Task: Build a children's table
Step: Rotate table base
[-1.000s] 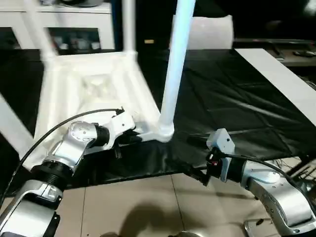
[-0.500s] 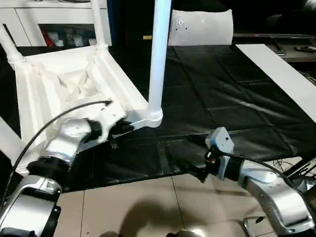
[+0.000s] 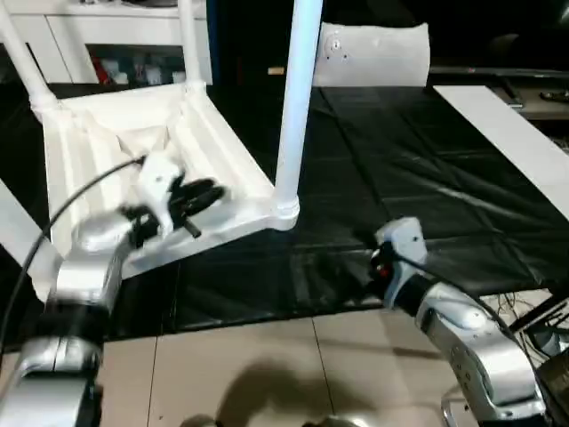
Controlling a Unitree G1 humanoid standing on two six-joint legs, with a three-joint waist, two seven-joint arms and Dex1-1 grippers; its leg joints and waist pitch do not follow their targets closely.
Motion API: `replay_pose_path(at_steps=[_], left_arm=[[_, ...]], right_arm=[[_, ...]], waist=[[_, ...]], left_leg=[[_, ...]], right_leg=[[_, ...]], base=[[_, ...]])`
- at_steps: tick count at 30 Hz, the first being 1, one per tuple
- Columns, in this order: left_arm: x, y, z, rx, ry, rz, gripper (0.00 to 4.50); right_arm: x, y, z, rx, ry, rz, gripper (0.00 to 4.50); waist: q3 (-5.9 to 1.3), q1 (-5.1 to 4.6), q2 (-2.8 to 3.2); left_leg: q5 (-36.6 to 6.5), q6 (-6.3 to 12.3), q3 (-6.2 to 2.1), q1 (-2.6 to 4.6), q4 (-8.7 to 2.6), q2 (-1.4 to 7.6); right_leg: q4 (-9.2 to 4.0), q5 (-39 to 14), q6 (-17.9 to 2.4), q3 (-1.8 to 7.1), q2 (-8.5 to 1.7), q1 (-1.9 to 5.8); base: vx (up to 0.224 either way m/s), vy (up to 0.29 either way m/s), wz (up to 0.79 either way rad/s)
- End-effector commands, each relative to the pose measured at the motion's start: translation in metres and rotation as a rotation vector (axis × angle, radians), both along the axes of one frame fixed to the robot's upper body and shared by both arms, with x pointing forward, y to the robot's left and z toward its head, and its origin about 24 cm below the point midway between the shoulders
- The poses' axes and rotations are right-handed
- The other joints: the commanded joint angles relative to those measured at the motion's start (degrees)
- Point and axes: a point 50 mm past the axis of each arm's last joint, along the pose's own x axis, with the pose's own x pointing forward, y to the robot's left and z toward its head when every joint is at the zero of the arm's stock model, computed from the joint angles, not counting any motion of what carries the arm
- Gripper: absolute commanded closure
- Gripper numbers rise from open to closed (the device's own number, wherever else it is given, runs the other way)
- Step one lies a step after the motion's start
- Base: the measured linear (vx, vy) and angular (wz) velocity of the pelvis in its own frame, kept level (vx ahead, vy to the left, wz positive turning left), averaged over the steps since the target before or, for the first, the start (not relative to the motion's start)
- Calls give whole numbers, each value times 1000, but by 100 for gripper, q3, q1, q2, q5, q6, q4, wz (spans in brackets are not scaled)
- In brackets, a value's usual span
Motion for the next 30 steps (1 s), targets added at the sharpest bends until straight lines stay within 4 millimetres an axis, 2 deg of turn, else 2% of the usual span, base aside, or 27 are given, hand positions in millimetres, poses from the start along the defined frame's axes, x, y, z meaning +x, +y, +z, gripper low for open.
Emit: replay_pose_path(at_steps=[1,4,5,6,7,8,9,11,12,13,14,15,16,17,18,19,20,21,22,23,24,25,26,27,28,29,30], left_arm=[[-10,-10,5,-36,-18,54,347],[-29,-17,-4,-34,-1,151,347],[-38,-20,-7,-22,6,208,347],[-41,-21,-9,-12,15,240,347],[-41,-21,-9,-12,15,240,347],[-44,-21,-10,6,13,269,347],[-47,-23,-12,2,21,309,347],[-49,-24,-12,-14,37,331,347],[-54,-25,-13,23,56,357,347],[-56,-25,-12,35,64,360,347],[-56,-25,-12,35,64,360,347],[-61,-26,-10,19,49,348,347],[-62,-25,-9,16,46,347,347],[-62,-25,-10,32,46,355,347],[-62,-24,-10,40,43,361,347],[-63,-24,-10,43,46,370,347],[-63,-24,-10,43,46,371,347],[-64,-24,-10,44,50,376,347],[-65,-25,-11,50,56,377,347],[-65,-26,-11,53,58,377,347],[-65,-27,-11,54,61,378,347],[-66,-27,-10,53,63,379,347],[-66,-27,-11,51,65,381,347],[-66,-27,-11,47,68,384,347],[-67,-27,-12,39,74,389,347],[-67,-26,-12,39,76,392,347],[-68,-25,-13,37,79,396,347]], right_arm=[[-2,-2,1,-32,-9,-36,0],[-4,-3,0,-46,-30,-90,0],[-3,-5,1,-25,-27,-152,0],[-3,-6,1,-17,-27,-178,0],[-3,-6,1,-17,-27,-178,0],[-2,-8,2,-5,-26,-223,0],[-2,-10,3,16,-26,-265,0],[-2,-10,3,24,-27,-272,0],[-5,-11,3,37,-5,-294,0],[-6,-10,3,40,-7,-290,0],[-6,-10,3,40,-7,-290,0],[-11,-7,5,49,-27,-271,0],[-11,-7,5,50,-29,-270,0],[-12,-7,5,49,-28,-268,0],[-12,-6,4,50,-28,-265,0],[-13,-6,4,50,-27,-259,0],[-13,-5,4,50,-27,-258,0],[-14,-4,5,51,-28,-249,0],[-14,-1,5,51,-30,-225,0],[-14,0,5,49,-31,-216,0],[-14,0,5,49,-30,-209,0],[-15,0,5,49,-30,-207,0],[-15,0,5,49,-29,-205,0],[-15,0,5,49,-28,-203,0],[-14,1,5,50,-26,-197,0],[-14,1,5,48,-25,-191,0],[-14,2,5,40,-25,-171,0]], waist=[[-353,-4,120],[-305,-67,83],[-278,-32,29],[-279,-118,158],[-291,-203,189],[-276,-336,268],[-207,-365,297],[-164,-310,257],[-198,-129,-142],[-198,-129,-142],[-178,-1,-181],[-269,200,-174],[-320,211,-204],[-324,223,-88],[-360,168,107],[-343,71,180],[-314,51,148],[-209,33,128],[-76,20,64],[13,-47,123],[-45,-181,299],[20,52,397],[-16,324,457],[-145,244,232],[-97,170,-209],[63,226,-132],[-93,416,-145]], left_leg=[[-1231,-119,-58,36,-410,207],[-1477,-85,-68,46,-423,193],[-1505,128,-296,-244,-565,94],[-2204,242,-506,-150,-687,244],[-2467,268,-673,-78,-682,353],[-2655,521,-1067,-104,-868,607],[-2800,655,-1001,204,-1019,1201],[-2959,603,-751,37,-1075,1080],[-2400,265,-57,-8,157,-112],[-2400,265,-57,-8,157,-112],[-1074,326,10,-60,805,-318],[-616,256,-159,-388,486,-248],[-625,331,-159,-367,361,-287],[-633,405,-228,-230,168,-221],[-515,656,-389,-109,-131,49],[-788,760,-553,-92,-288,305],[-1231,744,-553,26,-296,376],[-2006,511,-364,201,-205,157],[-2222,353,-171,425,7,-121],[-2502,324,-130,768,169,-131],[-3621,323,-320,933,-80,289],[-4882,265,-597,69,-925,975],[-5689,-204,-155,-89,-1199,586],[-4921,110,-136,125,-861,606],[-3476,-8,-27,581,293,-1],[-1865,352,-91,285,1086,-128],[-866,561,-479,-441,1158,-264]], right_leg=[[-454,-1293,-966,330,-506,293],[-543,-1868,-666,280,-396,229],[-415,-1813,-663,9,-461,447],[-496,-2025,-478,-149,-363,383],[-441,-1827,-629,-194,-378,366],[-189,-1247,-972,-252,-306,421],[218,-1030,-1063,-129,-308,177],[372,-991,-790,21,-351,281],[-681,-3397,-181,297,-498,71],[-681,-3397,-181,297,-498,71],[-1034,-5901,835,538,-780,-22],[-735,-5105,1847,687,-721,258],[-704,-4338,1948,643,-580,300],[-672,-3574,1728,555,-581,331],[-670,-2043,1142,329,-572,422],[-590,-1563,794,176,-461,397],[-639,-1847,633,185,-543,343],[-853,-3133,511,136,-601,301],[-1199,-4682,789,-86,-539,210],[-1564,-5300,965,-443,-439,5],[-1423,-4248,1090,-1057,-195,276],[582,-2583,575,-662,-275,923],[908,-1635,-71,-599,27,837],[905,-2757,77,66,-289,991],[-488,-5909,212,482,-730,449],[-1070,-7080,66,703,-1257,437],[-829,-6114,-147,1134,-1252,1160]], base=[[0,0,0],[0,0,0],[0,0,0],[0,0,0],[-15,-46,49],[2,-96,60],[2,-96,60],[1,-188,31],[-9,-213,20],[-39,-220,7],[11,-157,-14],[11,-157,-14],[18,-124,-10],[-14,-85,8],[-14,-85,8],[0,0,0],[-11,-52,-4],[-11,-52,-4],[0,0,0],[-81,-12,1],[-81,-12,1],[170,99,-14],[257,83,-15],[257,83,-15],[125,-69,-15],[156,-74,-22],[156,-74,-22]])
